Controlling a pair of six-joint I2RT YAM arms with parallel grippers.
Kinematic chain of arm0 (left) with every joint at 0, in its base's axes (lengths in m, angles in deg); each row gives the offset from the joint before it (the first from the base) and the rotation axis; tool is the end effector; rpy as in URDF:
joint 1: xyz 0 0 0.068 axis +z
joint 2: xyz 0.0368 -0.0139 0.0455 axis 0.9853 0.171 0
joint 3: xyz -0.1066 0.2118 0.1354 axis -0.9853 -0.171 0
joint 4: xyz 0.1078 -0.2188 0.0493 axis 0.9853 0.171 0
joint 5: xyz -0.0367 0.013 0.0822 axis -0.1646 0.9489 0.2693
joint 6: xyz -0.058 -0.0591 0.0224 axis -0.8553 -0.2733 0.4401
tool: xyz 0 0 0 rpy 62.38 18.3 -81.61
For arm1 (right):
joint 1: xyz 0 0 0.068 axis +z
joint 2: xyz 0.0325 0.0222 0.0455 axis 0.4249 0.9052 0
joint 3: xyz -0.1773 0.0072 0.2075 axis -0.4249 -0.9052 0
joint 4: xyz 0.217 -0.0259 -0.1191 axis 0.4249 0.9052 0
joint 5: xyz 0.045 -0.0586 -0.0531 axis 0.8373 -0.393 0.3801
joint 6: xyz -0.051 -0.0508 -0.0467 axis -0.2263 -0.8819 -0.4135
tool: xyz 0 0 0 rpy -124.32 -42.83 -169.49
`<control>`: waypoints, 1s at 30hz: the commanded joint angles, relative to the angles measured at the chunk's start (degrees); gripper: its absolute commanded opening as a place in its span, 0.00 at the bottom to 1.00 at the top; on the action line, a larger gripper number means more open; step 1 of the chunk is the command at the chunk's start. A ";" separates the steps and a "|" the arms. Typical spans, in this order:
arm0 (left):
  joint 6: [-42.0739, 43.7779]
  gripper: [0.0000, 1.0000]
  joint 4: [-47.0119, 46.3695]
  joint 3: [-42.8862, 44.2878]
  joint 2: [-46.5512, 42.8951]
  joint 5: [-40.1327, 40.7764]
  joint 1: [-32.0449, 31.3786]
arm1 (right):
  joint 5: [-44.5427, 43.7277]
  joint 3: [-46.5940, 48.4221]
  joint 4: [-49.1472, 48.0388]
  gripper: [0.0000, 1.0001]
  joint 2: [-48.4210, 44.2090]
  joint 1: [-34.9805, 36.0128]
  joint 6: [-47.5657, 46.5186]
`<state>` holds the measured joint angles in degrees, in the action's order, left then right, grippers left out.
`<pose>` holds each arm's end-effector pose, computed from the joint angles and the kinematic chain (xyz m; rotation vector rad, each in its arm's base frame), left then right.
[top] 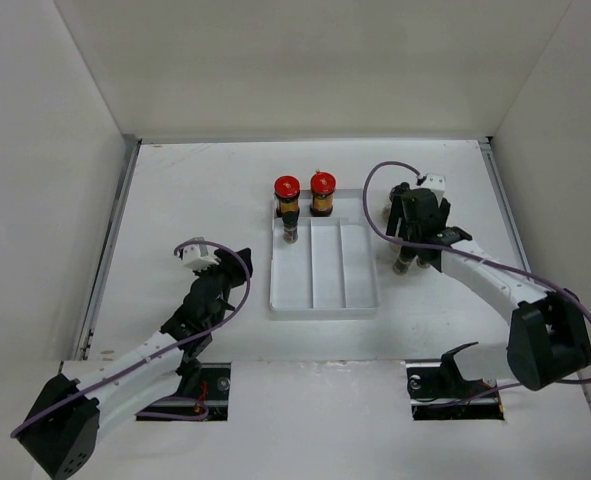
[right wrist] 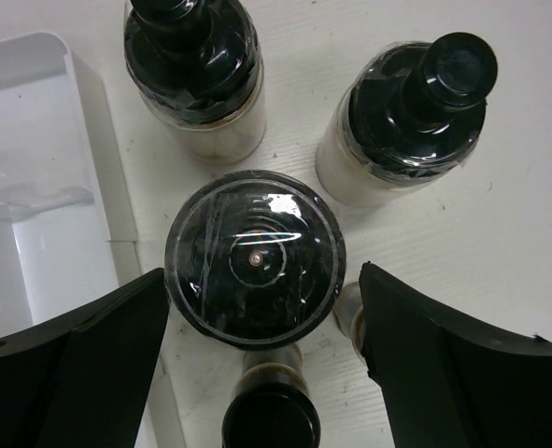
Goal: Organize the condiment bottles
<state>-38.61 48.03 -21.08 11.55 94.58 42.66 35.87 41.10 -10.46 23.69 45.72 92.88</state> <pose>0.1717 -0.0816 0.1918 -0.4783 1.6279 -0.5774 0.2891 0.0711 0.2274 0.2361 2.1649 -0.1476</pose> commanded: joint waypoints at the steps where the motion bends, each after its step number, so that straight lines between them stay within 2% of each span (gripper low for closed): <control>1: -1.18 0.42 -3.46 -0.26 0.87 -1.27 0.54 | 0.41 3.12 -4.37 0.85 0.94 -0.50 -1.27; 10: -1.18 0.42 -4.08 -0.17 1.75 -2.15 0.89 | 0.06 4.35 -7.98 0.82 3.57 -1.64 -2.32; 13: -1.18 0.42 -4.08 -0.17 1.84 -2.15 1.15 | 0.06 4.53 -8.51 0.69 3.75 -1.73 -2.32; 17: -1.18 0.42 -4.16 -0.17 1.93 -2.15 1.15 | -0.46 4.97 -8.69 0.60 2.35 -1.46 -2.32; 24: -0.91 0.42 -5.39 -0.52 2.54 -2.15 1.24 | -3.19 9.97 -8.60 0.56 -3.98 3.01 -6.10; 30: -1.18 0.42 -5.48 -0.61 2.72 -2.24 1.86 | -1.87 16.30 -7.98 0.56 -1.36 5.83 -6.72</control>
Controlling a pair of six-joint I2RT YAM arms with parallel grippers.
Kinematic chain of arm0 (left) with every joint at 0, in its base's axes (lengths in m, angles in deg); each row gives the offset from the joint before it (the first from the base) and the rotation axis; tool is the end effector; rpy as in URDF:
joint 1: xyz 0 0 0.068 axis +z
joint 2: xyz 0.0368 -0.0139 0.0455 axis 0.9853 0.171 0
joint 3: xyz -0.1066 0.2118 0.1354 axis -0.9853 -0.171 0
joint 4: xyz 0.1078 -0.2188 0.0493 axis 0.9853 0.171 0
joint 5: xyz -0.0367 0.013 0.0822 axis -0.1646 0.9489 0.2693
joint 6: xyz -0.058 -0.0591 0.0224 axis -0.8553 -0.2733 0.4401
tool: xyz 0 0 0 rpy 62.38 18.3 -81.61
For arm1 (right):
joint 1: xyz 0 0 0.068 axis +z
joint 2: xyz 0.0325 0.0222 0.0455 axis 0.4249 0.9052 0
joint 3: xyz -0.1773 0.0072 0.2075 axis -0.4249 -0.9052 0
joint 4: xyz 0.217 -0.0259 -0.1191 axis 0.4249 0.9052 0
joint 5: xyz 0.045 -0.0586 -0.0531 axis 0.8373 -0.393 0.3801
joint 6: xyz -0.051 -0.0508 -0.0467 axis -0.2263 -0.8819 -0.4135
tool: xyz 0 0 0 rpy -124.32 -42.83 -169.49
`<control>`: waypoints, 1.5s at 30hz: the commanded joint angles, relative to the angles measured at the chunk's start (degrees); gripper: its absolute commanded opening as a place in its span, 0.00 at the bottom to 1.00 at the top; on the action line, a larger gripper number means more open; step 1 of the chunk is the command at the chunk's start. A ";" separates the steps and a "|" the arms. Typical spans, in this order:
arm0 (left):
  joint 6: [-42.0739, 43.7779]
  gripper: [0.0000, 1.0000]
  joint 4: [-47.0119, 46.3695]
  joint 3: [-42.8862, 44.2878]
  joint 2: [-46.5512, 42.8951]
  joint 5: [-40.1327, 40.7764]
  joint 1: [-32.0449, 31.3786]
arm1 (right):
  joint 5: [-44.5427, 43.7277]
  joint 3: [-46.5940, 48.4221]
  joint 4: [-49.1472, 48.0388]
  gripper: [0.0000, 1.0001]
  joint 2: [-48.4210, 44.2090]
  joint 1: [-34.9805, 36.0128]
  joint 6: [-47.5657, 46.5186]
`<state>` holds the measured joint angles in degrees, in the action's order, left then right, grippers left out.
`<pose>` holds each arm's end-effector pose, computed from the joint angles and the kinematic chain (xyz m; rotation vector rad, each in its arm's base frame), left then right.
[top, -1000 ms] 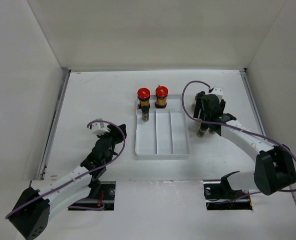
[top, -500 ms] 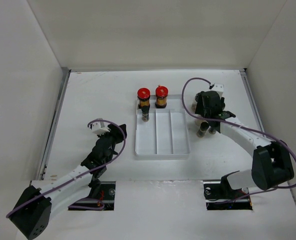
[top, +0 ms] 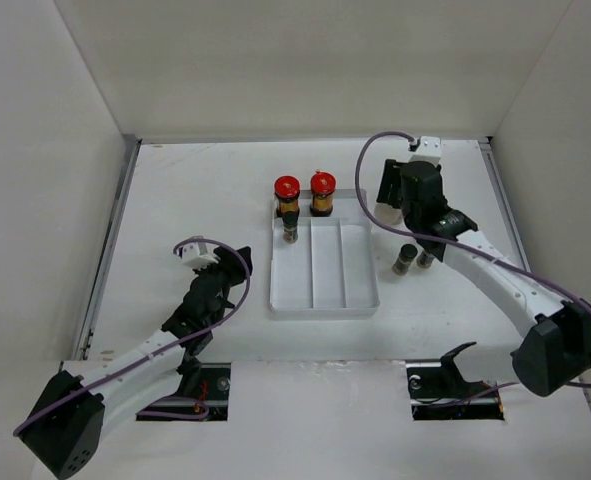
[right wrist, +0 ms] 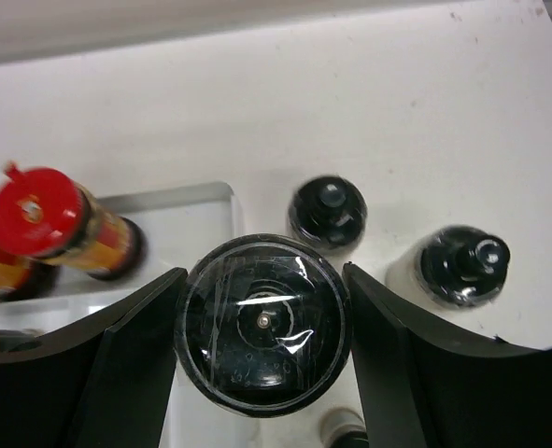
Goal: Organize the condiment bottles
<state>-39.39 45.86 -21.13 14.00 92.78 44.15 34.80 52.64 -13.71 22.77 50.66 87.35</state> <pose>0.1766 -0.0817 0.1894 -0.4876 1.6340 -0.5898 0.3017 0.1037 0.3109 0.1294 1.9329 -0.0361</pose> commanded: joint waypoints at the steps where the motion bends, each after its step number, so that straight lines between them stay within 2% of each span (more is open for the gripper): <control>1: -0.39 0.42 -3.32 -0.57 0.27 -0.62 0.46 | -0.36 5.72 -5.25 0.56 0.79 1.07 -1.19; 7: 0.05 0.43 -3.32 -0.39 0.71 -0.71 0.64 | 1.75 10.91 -12.01 0.56 9.75 1.33 -0.57; 15: 0.23 0.43 -3.67 -0.39 1.59 -0.80 0.64 | 3.33 18.56 -14.31 0.56 20.13 1.42 -0.05; 29: -0.12 0.43 -4.99 -0.57 2.99 -1.32 0.72 | 1.05 19.62 -18.44 0.58 30.06 2.83 1.89; 33: -0.04 0.43 -5.08 -0.57 3.26 -1.24 0.81 | 0.70 18.39 -19.49 0.65 30.77 2.83 2.15; 37: 0.05 0.43 -5.08 -0.57 3.17 -1.06 0.81 | -0.10 17.51 -19.32 0.83 29.28 2.91 2.94; 39: 0.14 0.43 -5.08 -0.57 3.00 -0.97 0.81 | 0.34 17.07 -19.06 0.88 27.27 3.18 2.94; 43: 0.23 0.43 -5.08 -0.65 2.82 -0.97 0.81 | 1.04 14.62 -18.00 0.91 21.12 3.27 3.03; 45: 0.23 0.44 -5.08 -0.57 2.73 -1.32 0.81 | 1.05 11.64 -17.65 0.84 17.43 3.18 3.29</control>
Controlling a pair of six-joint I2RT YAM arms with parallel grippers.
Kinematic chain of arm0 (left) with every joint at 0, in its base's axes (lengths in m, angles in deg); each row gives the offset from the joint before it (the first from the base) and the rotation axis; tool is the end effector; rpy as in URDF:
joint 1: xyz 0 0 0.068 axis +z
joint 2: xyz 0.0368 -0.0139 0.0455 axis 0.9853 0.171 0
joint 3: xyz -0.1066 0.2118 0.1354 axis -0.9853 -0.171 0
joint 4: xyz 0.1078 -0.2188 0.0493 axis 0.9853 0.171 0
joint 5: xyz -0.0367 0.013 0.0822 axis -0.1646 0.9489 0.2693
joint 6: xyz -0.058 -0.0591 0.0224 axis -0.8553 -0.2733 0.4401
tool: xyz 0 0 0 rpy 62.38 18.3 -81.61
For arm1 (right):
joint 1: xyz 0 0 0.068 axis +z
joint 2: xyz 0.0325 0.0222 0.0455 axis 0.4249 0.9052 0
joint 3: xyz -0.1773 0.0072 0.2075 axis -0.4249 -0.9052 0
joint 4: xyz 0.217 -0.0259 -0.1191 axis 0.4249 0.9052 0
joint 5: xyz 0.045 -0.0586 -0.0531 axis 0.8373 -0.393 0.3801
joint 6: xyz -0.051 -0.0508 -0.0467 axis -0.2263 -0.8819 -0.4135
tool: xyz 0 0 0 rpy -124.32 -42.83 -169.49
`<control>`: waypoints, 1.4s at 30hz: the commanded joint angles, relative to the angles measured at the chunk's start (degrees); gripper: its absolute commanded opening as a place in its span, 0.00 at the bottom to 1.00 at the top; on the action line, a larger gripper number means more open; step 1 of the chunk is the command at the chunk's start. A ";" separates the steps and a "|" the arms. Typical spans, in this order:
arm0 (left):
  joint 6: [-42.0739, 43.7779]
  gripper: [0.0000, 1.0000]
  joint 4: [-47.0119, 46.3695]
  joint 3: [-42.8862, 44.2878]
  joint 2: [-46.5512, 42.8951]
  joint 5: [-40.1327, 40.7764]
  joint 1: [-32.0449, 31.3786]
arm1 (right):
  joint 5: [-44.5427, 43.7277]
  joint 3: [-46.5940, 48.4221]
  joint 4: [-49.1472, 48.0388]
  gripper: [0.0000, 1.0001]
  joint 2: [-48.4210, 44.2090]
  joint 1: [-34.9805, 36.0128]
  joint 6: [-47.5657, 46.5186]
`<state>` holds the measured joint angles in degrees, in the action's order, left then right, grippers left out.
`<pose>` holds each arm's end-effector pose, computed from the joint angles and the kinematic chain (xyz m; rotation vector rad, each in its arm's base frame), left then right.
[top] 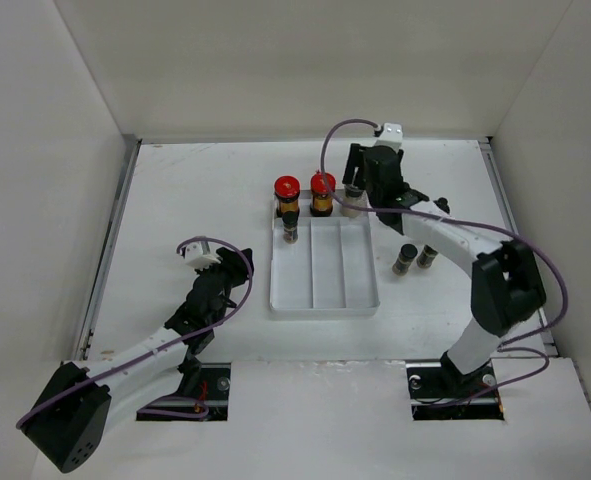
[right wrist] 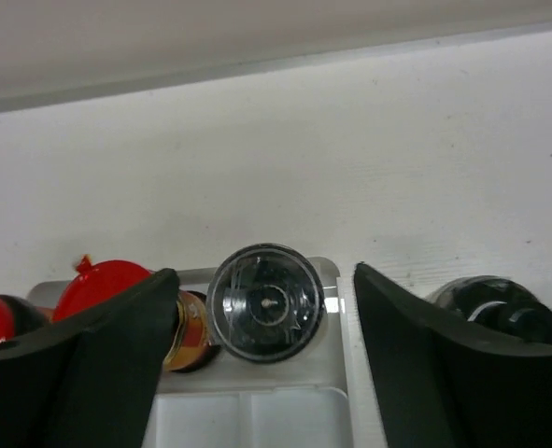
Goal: Organize the condiment bottles
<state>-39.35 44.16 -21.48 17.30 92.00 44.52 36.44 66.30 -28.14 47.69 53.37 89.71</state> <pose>0.1803 -0.0839 0.1813 -0.4783 1.6677 -0.5743 0.3952 0.1731 0.2770 0.1204 1.8913 0.0772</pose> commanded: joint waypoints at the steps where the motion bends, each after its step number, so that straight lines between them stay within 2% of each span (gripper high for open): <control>1: 0.18 0.44 -3.37 -0.22 -0.74 -0.62 0.44 | -0.59 -3.60 -2.79 0.76 -9.16 -0.14 1.28; 3: 0.18 0.44 -3.37 -0.22 -1.01 -0.63 0.00 | -1.21 -6.42 -1.47 0.57 -11.80 -1.99 1.81; 5: 0.18 0.44 -3.37 -0.13 -0.57 -0.63 -0.18 | -1.56 -8.45 0.63 0.54 -13.82 -3.57 2.69; 7: 0.09 0.44 -3.55 0.05 0.31 -0.63 -0.44 | -2.43 -9.68 2.57 0.58 -14.80 -4.71 2.52; 10: 0.18 0.45 -3.72 0.05 0.40 -0.63 -0.53 | -4.20 -10.39 6.43 0.77 -14.63 -7.00 2.34; 12: 0.18 0.45 -3.72 -0.13 0.13 -0.36 -0.53 | -3.59 -10.39 7.76 0.84 -13.40 -8.14 2.43; 20: 0.27 0.46 -3.72 -0.13 1.01 0.08 -0.44 | -0.60 -7.23 8.29 0.87 -6.11 -10.69 1.55; 29: 0.36 0.46 -5.13 0.13 3.47 0.08 -0.18 | 1.87 -5.20 7.41 0.73 -1.27 -12.01 1.73; 32: 0.36 0.46 -5.39 0.05 3.65 0.08 -0.35 | 1.43 -5.20 6.10 0.61 -1.35 -12.19 1.37; 35: 0.27 0.46 -5.39 0.05 3.74 0.08 -0.18 | 0.47 -6.43 4.08 0.57 -4.06 -11.93 0.85; 42: 0.10 0.46 -5.57 0.05 3.65 0.08 -0.35 | -3.05 -9.68 3.72 0.55 -15.75 -7.72 -2.31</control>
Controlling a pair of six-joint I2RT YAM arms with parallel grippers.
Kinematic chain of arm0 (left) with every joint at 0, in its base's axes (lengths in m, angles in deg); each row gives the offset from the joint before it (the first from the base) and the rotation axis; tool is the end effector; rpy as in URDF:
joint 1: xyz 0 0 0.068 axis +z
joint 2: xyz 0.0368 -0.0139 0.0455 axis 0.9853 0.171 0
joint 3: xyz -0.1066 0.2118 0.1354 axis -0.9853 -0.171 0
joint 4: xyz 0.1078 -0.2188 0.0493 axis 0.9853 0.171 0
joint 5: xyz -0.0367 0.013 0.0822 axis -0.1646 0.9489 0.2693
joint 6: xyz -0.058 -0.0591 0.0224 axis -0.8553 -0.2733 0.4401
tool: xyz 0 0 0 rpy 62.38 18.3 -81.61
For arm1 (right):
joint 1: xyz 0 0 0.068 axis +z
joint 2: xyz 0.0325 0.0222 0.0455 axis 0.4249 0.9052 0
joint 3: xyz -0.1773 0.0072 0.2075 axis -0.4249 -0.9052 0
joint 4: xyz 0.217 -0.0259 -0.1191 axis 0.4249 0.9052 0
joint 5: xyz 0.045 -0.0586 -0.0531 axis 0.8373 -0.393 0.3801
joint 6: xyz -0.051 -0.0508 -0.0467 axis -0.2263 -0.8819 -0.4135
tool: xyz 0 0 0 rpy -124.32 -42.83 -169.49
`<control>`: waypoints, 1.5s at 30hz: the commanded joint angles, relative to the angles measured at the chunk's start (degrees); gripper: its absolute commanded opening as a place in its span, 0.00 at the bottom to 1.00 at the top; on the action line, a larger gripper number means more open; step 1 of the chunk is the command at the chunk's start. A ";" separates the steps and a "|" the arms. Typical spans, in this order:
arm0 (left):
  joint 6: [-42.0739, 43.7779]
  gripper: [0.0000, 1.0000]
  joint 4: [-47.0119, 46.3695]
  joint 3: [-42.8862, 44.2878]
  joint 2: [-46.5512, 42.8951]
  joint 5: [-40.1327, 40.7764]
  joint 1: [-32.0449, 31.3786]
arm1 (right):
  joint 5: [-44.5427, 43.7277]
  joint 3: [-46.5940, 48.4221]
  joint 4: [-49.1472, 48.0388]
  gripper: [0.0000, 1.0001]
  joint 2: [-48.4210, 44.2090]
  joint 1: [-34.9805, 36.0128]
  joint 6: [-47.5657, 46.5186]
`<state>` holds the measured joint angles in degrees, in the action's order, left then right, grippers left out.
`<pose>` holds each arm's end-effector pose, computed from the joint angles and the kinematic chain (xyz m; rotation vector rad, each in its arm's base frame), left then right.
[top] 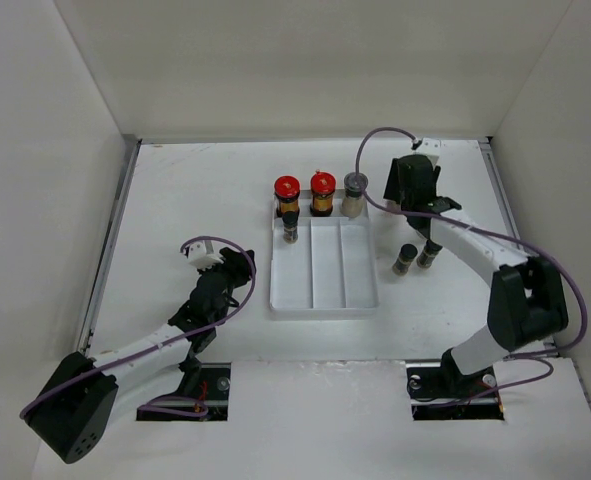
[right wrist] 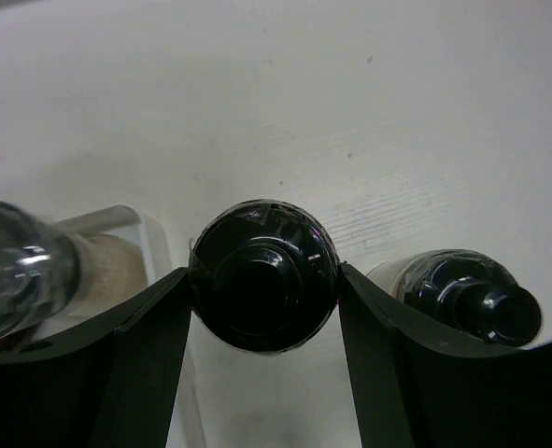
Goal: Organize the condiment bottles
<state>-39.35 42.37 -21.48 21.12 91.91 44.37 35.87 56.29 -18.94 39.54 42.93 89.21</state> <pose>0.1841 -0.0874 0.1737 -0.4703 1.7009 -0.5552 0.3713 0.0823 0.2487 0.2505 2.0473 -0.1481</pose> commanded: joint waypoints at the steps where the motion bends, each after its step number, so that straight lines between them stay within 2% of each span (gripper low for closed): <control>1: 0.01 0.46 -3.78 0.05 -0.18 -0.01 -0.20 | -2.57 -0.28 -5.22 0.55 -9.01 3.78 -1.81; 8: 0.10 0.46 -3.95 -0.39 -1.49 0.08 -0.11 | -2.84 -3.54 -3.73 0.54 -13.59 13.01 1.43; 14: 0.09 0.46 -3.86 -0.30 -1.49 -0.27 -0.20 | -2.05 -2.14 -6.09 0.54 -9.47 21.45 3.81; 20: 0.18 0.47 -3.51 -0.30 -2.02 -0.36 -0.20 | -1.26 1.20 -8.64 0.53 -1.57 25.06 4.43; 27: -0.08 0.47 -3.42 -0.39 -2.11 -0.63 -0.11 | -1.17 1.12 -10.93 0.54 3.72 25.33 5.92; 30: -0.17 0.47 -3.42 -0.39 -2.11 -0.63 -0.02 | -1.34 1.03 -11.19 0.60 5.57 25.33 6.27; 33: -0.08 0.47 -3.60 -0.31 -1.67 -0.63 -0.20 | -1.69 0.59 -11.28 0.77 5.14 25.33 6.10; 35: 0.01 0.47 -3.60 -0.30 -1.84 -0.63 -0.20 | -1.70 0.33 -11.02 0.86 3.30 25.33 5.75; 40: -0.17 0.47 -3.69 -0.22 -1.49 -0.63 -0.28 | -1.61 -4.14 -10.67 0.89 -6.97 23.05 5.83; 41: 0.00 0.47 -3.69 -0.22 -1.49 -0.63 -0.37 | -1.78 -5.90 -10.67 0.86 -9.43 21.65 6.09; 42: 0.01 0.47 -3.69 -0.22 -1.75 -0.63 -0.37 | -2.04 -7.74 -10.58 0.78 -11.72 19.72 6.27; 45: -0.26 0.47 -3.42 -0.39 -2.28 -0.63 -0.29 | -4.93 -12.75 -8.22 0.35 -18.05 12.61 9.51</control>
<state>-39.37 41.95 -21.50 19.64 91.69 44.37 34.89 46.70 -26.76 26.44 61.22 95.74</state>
